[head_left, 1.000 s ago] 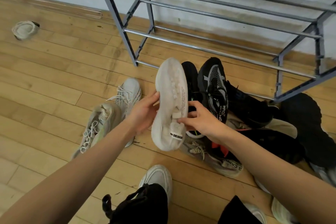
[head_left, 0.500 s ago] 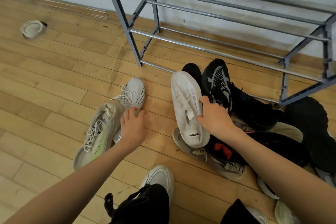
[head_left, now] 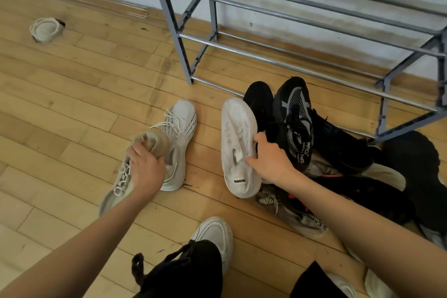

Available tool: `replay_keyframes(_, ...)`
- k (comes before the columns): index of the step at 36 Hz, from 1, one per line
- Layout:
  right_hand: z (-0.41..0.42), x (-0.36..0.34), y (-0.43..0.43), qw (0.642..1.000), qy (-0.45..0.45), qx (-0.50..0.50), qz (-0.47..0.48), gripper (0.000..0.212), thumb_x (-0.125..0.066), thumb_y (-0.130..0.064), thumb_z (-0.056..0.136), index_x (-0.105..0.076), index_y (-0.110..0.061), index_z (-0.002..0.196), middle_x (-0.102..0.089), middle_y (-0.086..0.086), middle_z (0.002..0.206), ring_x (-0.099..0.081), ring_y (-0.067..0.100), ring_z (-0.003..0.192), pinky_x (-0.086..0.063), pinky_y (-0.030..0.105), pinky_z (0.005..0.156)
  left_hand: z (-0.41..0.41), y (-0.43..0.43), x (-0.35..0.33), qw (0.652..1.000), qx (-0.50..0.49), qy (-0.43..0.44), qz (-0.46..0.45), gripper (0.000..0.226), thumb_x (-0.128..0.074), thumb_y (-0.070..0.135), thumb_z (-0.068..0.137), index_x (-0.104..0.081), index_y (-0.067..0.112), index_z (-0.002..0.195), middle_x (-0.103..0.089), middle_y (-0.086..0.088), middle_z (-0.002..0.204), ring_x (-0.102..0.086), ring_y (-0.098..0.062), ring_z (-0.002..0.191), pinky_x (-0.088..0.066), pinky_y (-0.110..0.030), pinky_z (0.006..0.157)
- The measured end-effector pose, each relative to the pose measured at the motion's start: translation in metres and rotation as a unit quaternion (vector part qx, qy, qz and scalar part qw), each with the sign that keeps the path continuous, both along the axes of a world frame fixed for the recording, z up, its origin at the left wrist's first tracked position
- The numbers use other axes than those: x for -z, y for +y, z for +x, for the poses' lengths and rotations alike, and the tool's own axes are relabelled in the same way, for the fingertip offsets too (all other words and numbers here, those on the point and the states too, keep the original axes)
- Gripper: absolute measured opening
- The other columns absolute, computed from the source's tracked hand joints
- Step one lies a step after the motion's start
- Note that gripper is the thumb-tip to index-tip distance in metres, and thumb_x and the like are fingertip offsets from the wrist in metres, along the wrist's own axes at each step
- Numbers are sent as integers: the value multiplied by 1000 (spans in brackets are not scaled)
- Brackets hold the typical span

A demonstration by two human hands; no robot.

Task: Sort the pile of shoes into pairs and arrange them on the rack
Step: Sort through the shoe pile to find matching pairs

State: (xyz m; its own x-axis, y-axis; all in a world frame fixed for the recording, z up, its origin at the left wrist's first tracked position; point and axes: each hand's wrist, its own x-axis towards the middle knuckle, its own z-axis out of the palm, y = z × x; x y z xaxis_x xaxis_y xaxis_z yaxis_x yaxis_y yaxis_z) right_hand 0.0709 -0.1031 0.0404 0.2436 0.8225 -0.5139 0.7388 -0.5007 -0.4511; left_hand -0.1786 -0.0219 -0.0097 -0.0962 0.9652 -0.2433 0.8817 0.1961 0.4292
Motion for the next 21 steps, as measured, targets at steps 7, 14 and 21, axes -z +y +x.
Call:
replay_keyframes(7,-9,12,3,999,-23,-25,22,48,-55,-33,91,-35,-9,128,-53,11,114,-59,27,95,-45,32,69,10,2,-15,995,89,-9,34,46,-51,2,90,-39,2,134,-38,-17,133,-45,-35,116,-41,-43,92)
replay_keyframes(14,0,13,0,999,37,-15,11,47,-54,-31,94,-41,-11,134,-51,8,125,-55,26,109,-45,33,85,56,-5,-35,904,377,-51,194,44,-55,-11,75,-62,3,117,-61,-16,101,-55,-35,92,-47,-39,79)
replay_keyframes(21,28,-11,-7,892,352,284,23,37,-34,-23,103,-49,-7,132,-62,11,107,-61,21,94,-55,29,79,88,-15,-41,750,604,-75,261,39,-42,-4,77,-67,14,101,-60,-3,99,-44,-19,86,-37,-25,76)
